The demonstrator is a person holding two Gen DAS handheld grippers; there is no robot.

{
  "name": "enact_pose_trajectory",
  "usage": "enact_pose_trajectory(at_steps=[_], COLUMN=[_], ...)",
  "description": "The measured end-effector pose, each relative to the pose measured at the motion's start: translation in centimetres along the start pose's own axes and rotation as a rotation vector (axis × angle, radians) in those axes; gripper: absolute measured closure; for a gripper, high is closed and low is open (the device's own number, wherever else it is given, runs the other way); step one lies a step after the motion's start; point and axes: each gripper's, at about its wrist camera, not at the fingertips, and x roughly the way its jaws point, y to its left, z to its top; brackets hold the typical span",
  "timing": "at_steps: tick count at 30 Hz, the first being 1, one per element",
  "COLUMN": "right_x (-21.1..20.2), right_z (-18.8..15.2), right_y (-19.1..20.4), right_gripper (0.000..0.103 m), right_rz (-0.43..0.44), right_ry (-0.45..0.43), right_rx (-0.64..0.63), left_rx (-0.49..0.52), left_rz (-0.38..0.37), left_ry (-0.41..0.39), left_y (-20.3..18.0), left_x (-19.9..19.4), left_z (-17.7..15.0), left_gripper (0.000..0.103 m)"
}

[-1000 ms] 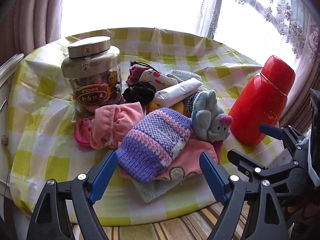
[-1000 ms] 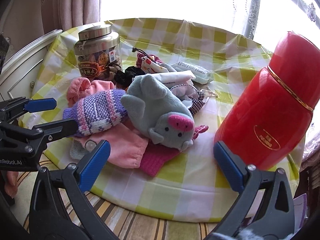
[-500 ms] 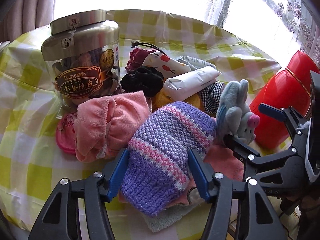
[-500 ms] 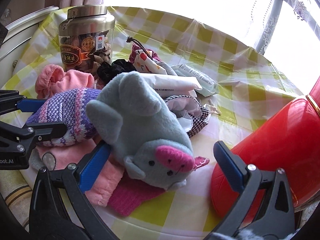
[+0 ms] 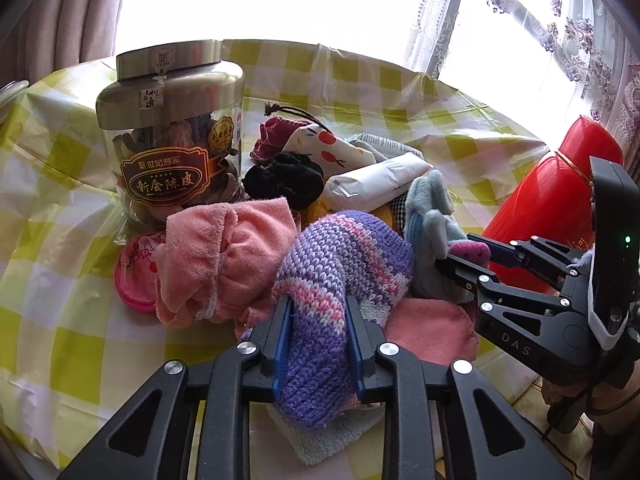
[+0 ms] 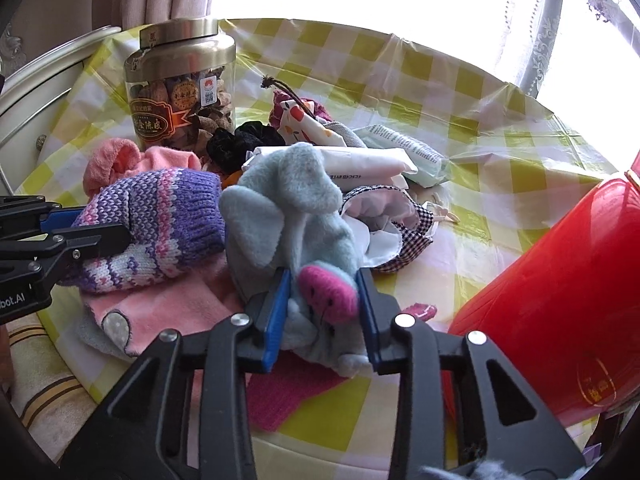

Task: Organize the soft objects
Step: 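Grasp the purple knitted hat with the left tool while the right tool grasps the grey elephant plush, then carry both items to the white box and open both tools to drop them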

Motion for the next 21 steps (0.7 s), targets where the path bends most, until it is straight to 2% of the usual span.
enact_pose_trajectory(at_steps=[1, 3, 7, 15, 21], right_x=[-0.7, -2.2, -4.3, -9.0, -13.3], right_z=[0.0, -0.1, -0.6, -3.1, -6.6], right_y=[0.0, 0.0, -0.8, -1.9, -4.7], right_gripper=[0.068, 0.086, 0.086, 0.087, 0.087], right_rz=[0.002, 0.004, 0.041, 0.06, 0.042], right_ry=[-0.007, -0.023, -0.019, -0.019, 0.004], right_rx=[0.003, 0.014, 0.074, 0.129, 0.188], left_rx=[-0.003, -0.011, -0.014, -0.018, -0.006], left_rz=[0.0, -0.003, -0.014, -0.031, -0.079], left_ry=[-0.014, -0.044, -0.076, -0.107, -0.1], left_y=[0.0, -0.1, -0.5, -1.5, -3.5], left_x=[-0.4, -1.4, -2.9, -5.6, -7.9], left_z=[0.0, 0.0, -0.3, -0.9, -2.1], left_gripper=[0.082, 0.085, 0.086, 0.087, 0.087])
